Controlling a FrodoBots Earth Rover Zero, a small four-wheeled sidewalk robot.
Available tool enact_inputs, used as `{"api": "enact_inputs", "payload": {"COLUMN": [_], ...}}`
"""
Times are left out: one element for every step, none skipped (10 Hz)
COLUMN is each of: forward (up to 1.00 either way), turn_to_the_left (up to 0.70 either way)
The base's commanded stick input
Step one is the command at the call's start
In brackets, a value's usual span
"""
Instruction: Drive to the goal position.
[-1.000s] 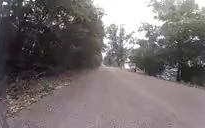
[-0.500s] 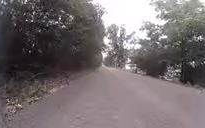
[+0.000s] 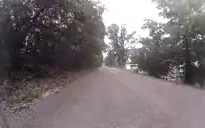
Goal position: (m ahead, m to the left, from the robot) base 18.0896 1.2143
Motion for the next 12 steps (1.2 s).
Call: {"api": "enact_inputs", "payload": {"forward": [0.7, 0.7, 0.7, 0.7, 0.7, 0.7, 0.7, 0.7, 0.7, 0.7, 0.7, 0.7], "turn_to_the_left": [0.0, 0.0, 0.0, 0.0, 0.0, 0.0, 0.0, 0.08, 0.23, 0.25, 0.23, 0.12]}}
